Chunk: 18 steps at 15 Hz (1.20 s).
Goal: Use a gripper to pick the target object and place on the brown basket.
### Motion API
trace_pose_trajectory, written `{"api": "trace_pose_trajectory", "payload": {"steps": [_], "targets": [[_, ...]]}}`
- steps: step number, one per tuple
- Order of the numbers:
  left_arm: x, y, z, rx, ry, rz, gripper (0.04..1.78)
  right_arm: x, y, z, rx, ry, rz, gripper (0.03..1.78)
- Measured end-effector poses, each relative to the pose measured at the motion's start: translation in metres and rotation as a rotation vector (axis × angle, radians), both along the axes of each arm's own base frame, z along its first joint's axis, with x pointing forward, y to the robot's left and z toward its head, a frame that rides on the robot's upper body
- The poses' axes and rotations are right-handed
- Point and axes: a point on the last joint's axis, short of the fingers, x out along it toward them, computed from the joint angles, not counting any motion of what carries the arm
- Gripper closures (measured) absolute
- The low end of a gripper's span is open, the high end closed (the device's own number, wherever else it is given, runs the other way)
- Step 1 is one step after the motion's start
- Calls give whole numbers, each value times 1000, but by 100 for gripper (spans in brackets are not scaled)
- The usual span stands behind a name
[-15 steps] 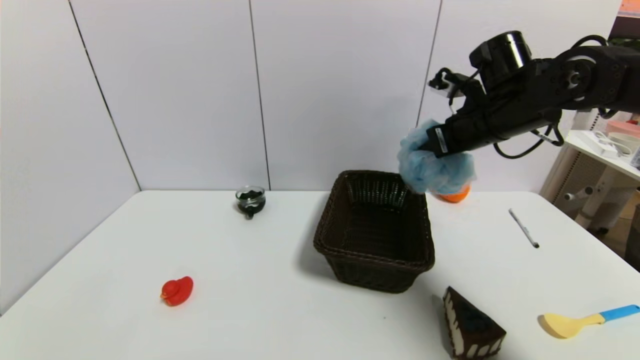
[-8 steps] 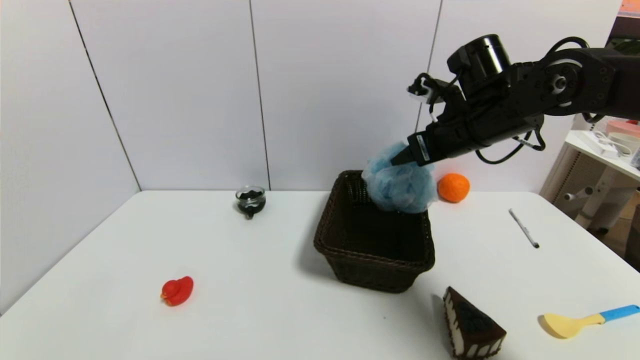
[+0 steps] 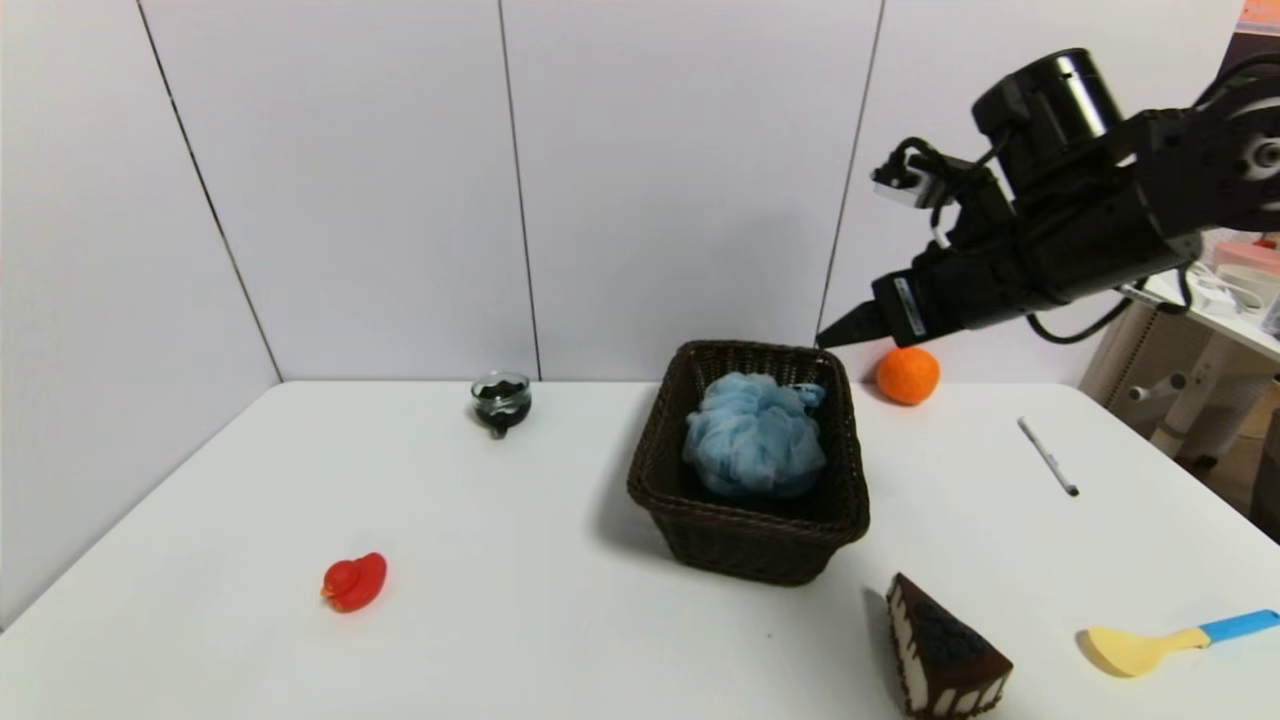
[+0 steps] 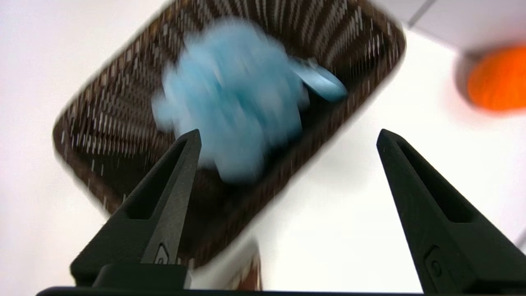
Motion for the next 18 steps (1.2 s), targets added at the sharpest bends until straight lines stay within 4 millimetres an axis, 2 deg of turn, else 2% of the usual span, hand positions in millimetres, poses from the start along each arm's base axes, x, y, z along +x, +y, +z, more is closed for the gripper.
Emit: {"api": "trace_pose_trajectory", "payload": {"steps": [2, 5, 8, 10, 11, 13, 16, 18], "targets": [[0, 0, 0, 0, 0, 0, 13, -40, -19, 0, -12, 22, -18, 28], [0, 0, 0, 0, 0, 0, 13, -126, -53, -10, -23, 25, -57, 22], [0, 0, 0, 0, 0, 0, 13, -217, -84, -49, -25, -65, -119, 18], [0, 0, 0, 0, 0, 0, 13, -266, -98, -95, -33, -167, -191, 16], [0, 0, 0, 0, 0, 0, 13, -284, -102, -121, -37, -215, -231, 15], [0, 0, 0, 0, 0, 0, 13, -303, -106, -166, -24, -351, -305, 14], [0, 0, 0, 0, 0, 0, 13, -320, -107, -191, 24, -551, -356, 13], [0, 0, 0, 0, 0, 0, 13, -329, -107, -197, 49, -639, -377, 12]]}}
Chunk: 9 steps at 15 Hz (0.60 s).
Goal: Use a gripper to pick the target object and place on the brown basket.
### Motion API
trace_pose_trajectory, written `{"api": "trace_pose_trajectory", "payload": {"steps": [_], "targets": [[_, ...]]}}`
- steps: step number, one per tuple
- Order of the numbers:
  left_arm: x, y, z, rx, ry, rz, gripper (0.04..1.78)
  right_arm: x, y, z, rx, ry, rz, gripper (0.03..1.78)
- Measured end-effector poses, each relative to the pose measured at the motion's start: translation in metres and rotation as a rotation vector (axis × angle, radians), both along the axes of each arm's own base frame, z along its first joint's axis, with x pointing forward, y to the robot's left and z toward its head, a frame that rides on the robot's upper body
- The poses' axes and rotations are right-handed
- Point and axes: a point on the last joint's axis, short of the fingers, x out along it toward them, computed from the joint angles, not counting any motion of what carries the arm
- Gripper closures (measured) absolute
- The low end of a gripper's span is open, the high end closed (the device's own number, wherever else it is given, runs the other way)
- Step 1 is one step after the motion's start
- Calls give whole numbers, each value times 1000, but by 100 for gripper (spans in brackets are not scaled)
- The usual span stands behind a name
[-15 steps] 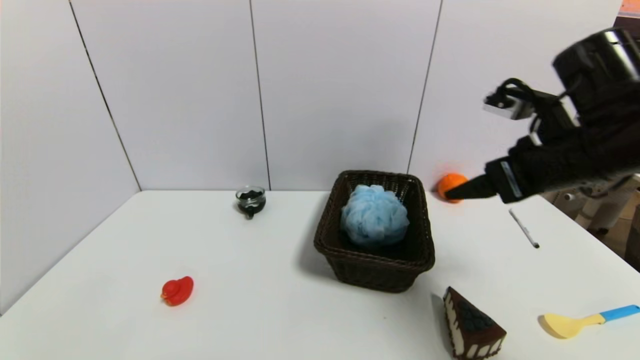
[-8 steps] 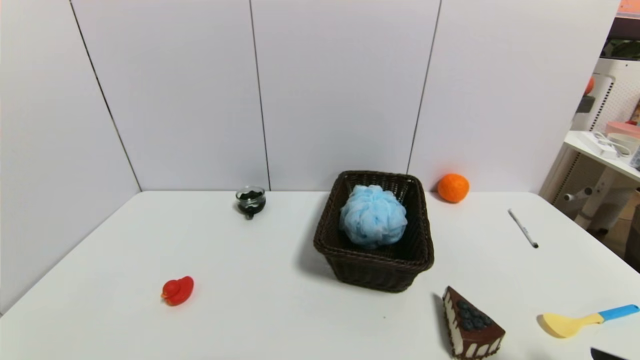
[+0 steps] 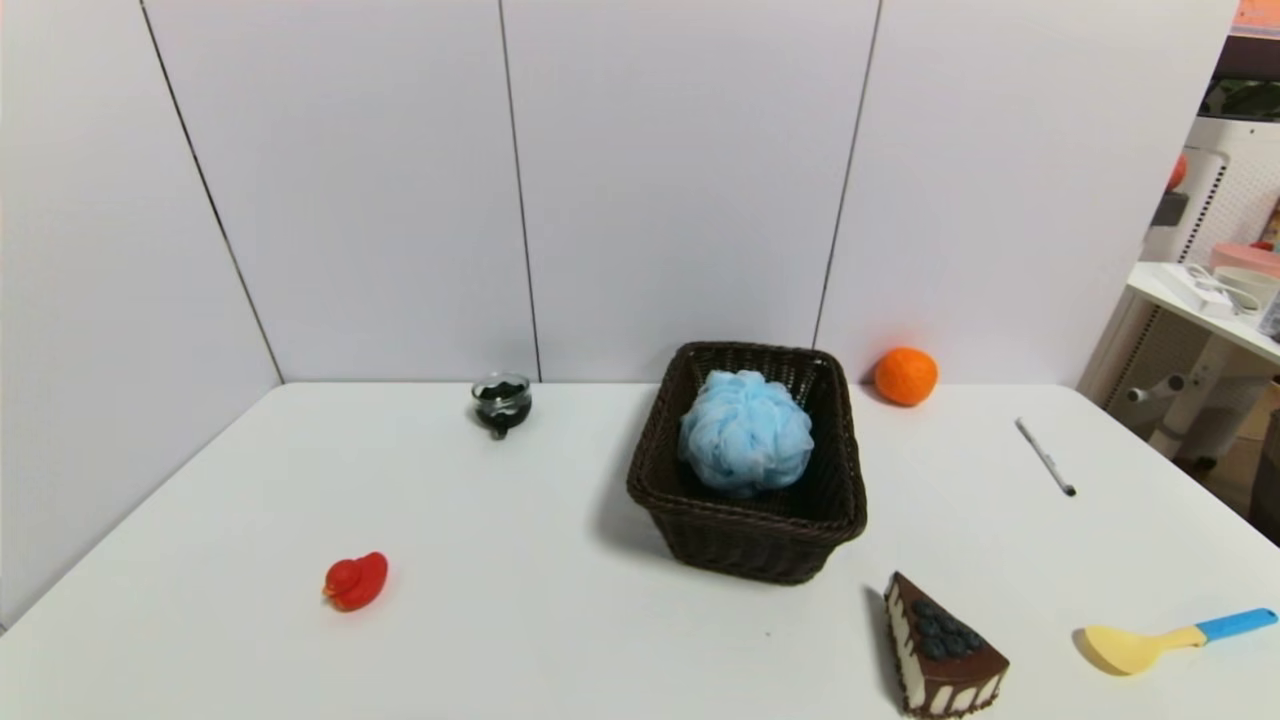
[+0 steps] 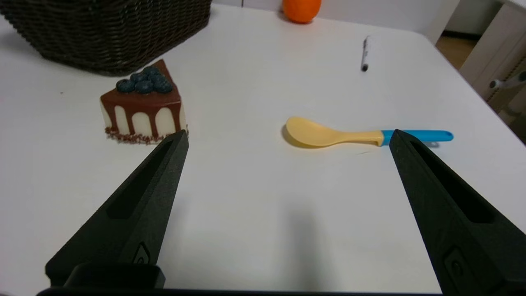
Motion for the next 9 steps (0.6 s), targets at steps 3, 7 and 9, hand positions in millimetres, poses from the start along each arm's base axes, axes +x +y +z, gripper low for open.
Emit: {"api": "trace_pose_trajectory", "payload": {"steps": [3, 7, 9], "targets": [[0, 0, 0, 0, 0, 0, 13, -5, 0, -3, 37, -61, -28, 12], [0, 0, 0, 0, 0, 0, 13, -7, 0, -4, 28, -85, -27, 12], [0, 0, 0, 0, 0, 0, 13, -7, 0, -4, 30, -88, -29, 12]]}}
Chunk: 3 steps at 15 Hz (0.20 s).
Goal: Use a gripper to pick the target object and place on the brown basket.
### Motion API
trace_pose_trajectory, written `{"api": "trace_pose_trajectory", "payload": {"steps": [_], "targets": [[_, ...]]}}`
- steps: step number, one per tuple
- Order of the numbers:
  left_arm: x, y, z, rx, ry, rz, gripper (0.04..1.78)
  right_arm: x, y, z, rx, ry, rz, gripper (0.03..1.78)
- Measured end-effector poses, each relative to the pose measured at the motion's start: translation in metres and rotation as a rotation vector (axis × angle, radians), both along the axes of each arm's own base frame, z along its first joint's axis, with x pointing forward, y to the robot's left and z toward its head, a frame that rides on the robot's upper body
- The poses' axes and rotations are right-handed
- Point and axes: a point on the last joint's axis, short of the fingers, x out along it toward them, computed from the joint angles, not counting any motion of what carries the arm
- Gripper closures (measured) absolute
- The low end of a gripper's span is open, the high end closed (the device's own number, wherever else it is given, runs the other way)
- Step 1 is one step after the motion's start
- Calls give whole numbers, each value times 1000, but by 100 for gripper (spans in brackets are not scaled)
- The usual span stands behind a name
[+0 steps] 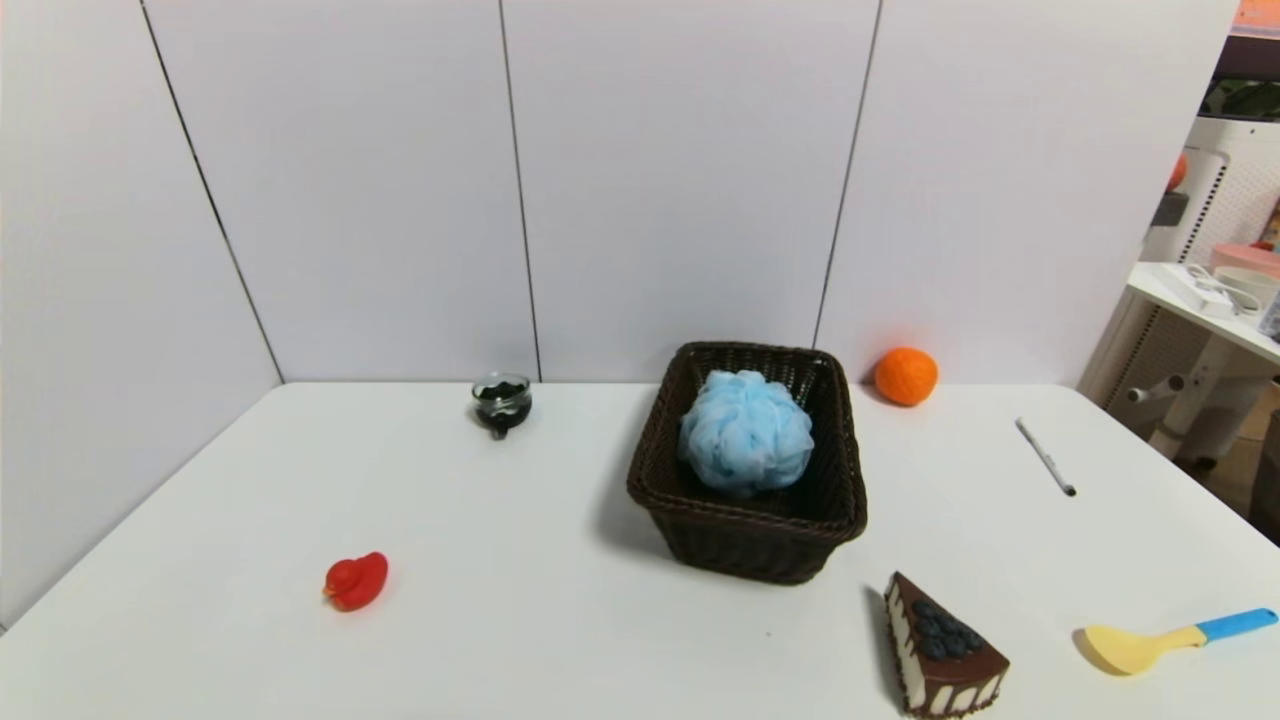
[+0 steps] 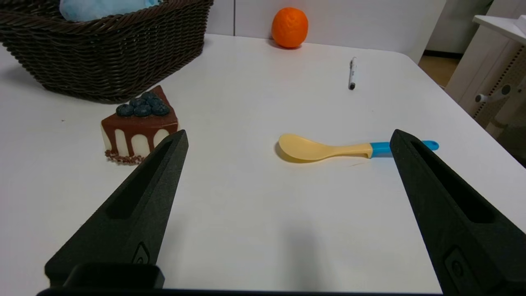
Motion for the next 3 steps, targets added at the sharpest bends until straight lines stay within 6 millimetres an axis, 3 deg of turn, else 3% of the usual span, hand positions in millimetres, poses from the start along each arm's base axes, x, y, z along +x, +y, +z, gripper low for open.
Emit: {"api": "trace_pose_trajectory", "payload": {"steps": [3], "targets": [[0, 0, 0, 0, 0, 0, 13, 0, 0, 0, 51, -3, -9, 12]]}}
